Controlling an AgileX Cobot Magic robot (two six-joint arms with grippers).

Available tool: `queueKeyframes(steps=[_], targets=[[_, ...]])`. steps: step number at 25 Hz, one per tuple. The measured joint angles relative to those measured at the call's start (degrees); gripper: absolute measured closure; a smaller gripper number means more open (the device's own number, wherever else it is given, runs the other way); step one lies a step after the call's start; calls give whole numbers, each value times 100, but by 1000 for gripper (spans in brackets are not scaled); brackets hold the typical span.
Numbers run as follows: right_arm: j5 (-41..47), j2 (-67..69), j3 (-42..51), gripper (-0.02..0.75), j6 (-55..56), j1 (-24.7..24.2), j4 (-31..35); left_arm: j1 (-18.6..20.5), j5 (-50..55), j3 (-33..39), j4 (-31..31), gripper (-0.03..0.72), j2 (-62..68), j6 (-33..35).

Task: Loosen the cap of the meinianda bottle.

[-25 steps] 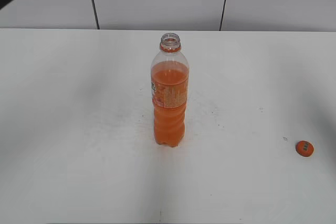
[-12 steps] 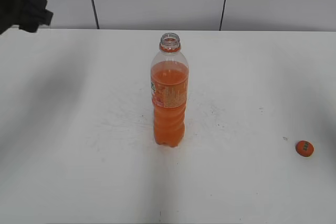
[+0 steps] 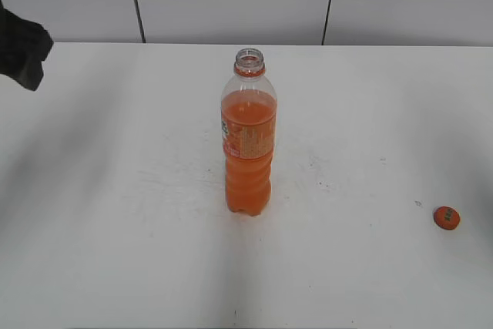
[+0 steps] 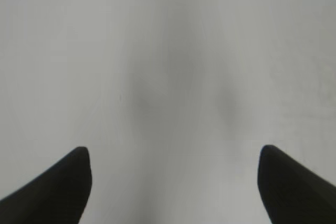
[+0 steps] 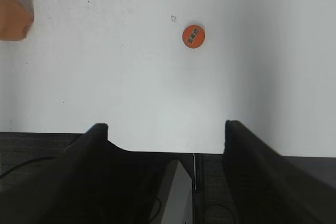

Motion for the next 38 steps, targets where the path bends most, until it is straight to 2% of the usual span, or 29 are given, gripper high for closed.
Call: queueKeyframes(steps=[5, 11, 17, 24, 33, 38], targets=[[24, -228, 0, 230, 94, 0, 0, 0, 1181, -196, -494, 101, -165, 509], [26, -841, 125, 230, 150, 0, 0, 0, 1316, -30, -1042, 106, -853, 627], [31, -2183, 908, 230, 150, 0, -11, 0, 1340, 340, -1157, 112, -1908, 632], [56, -3879, 2008, 230, 150, 0, -38, 0, 923, 1271, -1109, 120, -3692, 632], [73, -5543, 2631, 230, 59, 0, -358, 0, 489, 3197, -1058, 130, -5856, 633], [73, -6042, 2833, 230, -206, 0, -528, 0, 373, 3500, -1071, 130, -7206, 1053]])
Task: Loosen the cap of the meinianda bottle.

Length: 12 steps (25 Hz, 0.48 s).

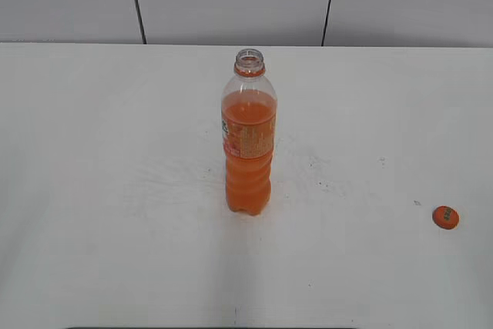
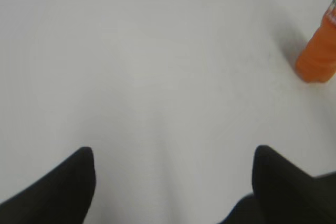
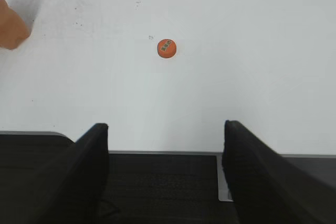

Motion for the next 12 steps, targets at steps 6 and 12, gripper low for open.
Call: queueKeyframes(steps=[6, 12], targets=[[-356, -23, 83, 230, -215, 0, 30, -9, -64, 8, -518, 130, -1001, 791], [-1020, -23, 342, 230, -396, 0, 146, -9, -64, 19, -942, 138, -1062, 1318]])
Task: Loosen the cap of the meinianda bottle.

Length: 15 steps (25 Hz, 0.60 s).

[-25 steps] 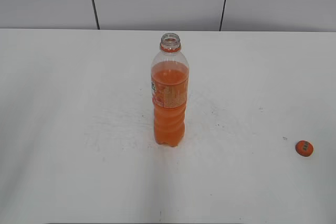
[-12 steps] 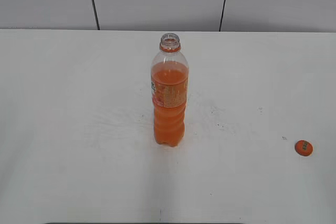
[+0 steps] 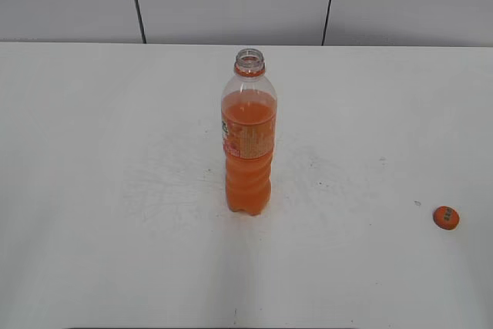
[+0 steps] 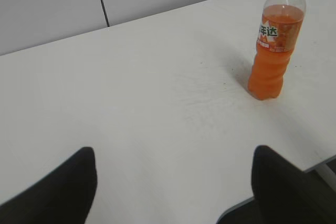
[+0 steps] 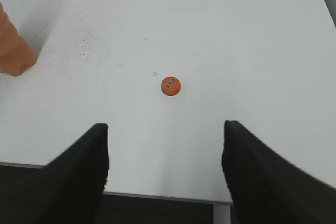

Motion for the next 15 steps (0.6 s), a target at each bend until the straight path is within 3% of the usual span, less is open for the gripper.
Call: queueKeyframes(steps=[8, 10, 15], targets=[[-100, 0, 19, 230, -24, 0, 26, 63, -16, 0, -73, 146, -8, 21], [-100, 0, 19, 230, -24, 0, 26, 338, -16, 0, -62, 148, -8, 23], [-106, 0, 19, 230, -28, 0, -53, 1507, -22, 0, -186, 151, -13, 28]])
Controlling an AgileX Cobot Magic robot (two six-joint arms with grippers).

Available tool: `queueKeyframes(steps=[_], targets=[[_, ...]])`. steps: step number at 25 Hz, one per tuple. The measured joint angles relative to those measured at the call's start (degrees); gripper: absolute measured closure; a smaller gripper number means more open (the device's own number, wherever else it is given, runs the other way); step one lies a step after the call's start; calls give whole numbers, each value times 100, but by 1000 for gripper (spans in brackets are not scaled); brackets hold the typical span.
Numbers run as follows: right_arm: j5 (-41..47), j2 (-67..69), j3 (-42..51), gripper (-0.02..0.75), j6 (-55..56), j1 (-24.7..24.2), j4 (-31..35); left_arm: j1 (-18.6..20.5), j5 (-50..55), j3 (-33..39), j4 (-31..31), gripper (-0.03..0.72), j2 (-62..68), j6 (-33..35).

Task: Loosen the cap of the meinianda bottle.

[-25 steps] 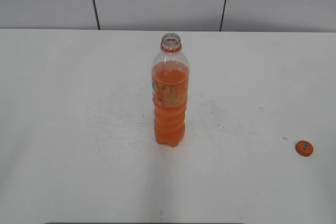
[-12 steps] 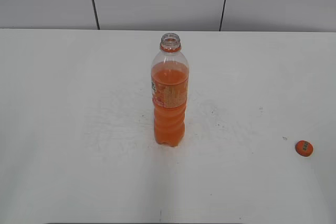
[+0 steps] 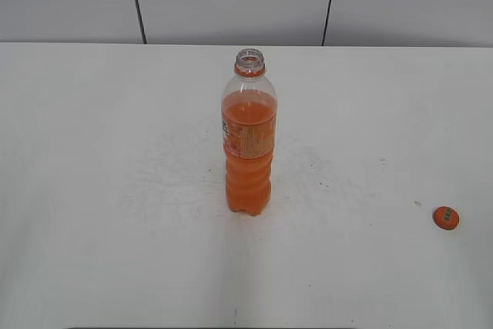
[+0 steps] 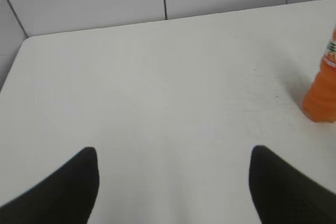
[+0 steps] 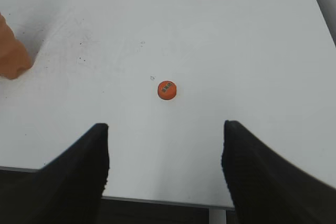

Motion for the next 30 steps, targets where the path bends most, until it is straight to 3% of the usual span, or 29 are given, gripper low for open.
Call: queueKeyframes(steps=[2, 17, 30], targets=[[0, 0, 0, 230, -5, 0, -13, 195, -5, 0, -25, 153, 0, 0], [0, 0, 0, 230, -11, 0, -275, 645, -5, 0, -73, 160, 0, 0], [0, 0, 0, 230, -11, 0, -275, 671, -5, 0, -67, 162, 0, 0]])
